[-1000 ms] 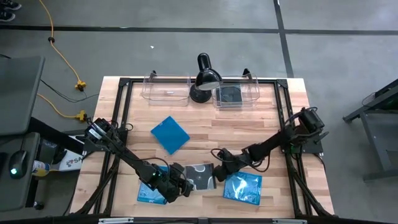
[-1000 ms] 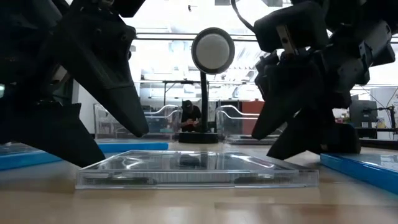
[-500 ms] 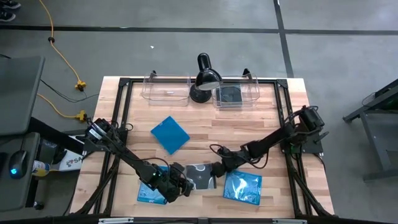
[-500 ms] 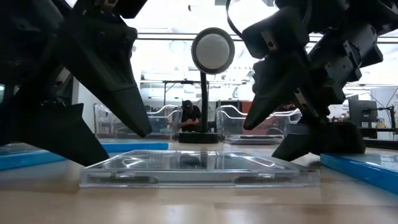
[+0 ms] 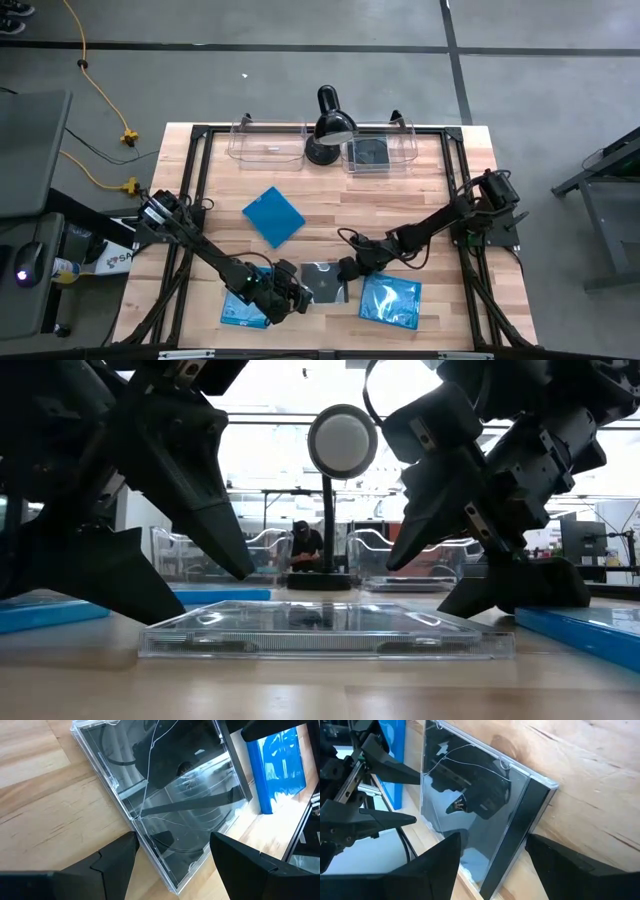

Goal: Pick & place jewel cases by type
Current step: Put the black CD case into the right transparent bin

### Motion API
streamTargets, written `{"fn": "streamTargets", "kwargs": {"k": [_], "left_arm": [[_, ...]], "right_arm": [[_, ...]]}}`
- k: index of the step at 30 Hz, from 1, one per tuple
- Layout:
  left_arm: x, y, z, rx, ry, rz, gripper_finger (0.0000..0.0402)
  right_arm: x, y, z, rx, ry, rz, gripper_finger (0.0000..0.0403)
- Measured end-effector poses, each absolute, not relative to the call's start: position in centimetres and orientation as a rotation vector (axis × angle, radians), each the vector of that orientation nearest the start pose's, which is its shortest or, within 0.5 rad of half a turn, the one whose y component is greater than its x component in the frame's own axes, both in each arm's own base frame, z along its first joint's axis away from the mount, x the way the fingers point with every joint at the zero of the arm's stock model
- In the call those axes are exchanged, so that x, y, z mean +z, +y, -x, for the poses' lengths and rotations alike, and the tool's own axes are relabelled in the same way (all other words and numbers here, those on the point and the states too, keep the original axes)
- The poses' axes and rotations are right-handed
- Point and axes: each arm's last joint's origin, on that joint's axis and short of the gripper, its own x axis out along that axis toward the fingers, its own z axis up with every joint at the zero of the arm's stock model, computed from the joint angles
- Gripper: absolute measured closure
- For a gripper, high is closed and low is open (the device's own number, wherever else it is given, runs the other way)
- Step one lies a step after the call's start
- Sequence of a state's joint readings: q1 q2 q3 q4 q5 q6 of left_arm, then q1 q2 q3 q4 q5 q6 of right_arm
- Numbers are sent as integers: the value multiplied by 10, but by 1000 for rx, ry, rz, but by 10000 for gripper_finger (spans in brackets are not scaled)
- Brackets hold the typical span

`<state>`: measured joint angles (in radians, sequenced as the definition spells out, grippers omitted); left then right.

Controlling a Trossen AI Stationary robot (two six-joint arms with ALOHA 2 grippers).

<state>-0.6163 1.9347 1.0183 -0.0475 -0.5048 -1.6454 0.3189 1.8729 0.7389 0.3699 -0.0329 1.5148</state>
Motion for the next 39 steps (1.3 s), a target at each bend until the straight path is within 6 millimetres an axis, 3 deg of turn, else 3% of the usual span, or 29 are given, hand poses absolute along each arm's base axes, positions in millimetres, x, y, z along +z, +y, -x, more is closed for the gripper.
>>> {"fn": "streamTargets", "kwargs": {"k": [17,27,39], "left_arm": [[116,-199,-305,533,672,993,147],[116,-199,-305,527,670,995,147],[117,-200,-305,512,688,983,147]], "right_arm": [[105,101,-317,-203,706,-1284,166],[134,94,-327,-160,455,-1252,166],[138,99,-327,-31,497,-1272,166]]}}
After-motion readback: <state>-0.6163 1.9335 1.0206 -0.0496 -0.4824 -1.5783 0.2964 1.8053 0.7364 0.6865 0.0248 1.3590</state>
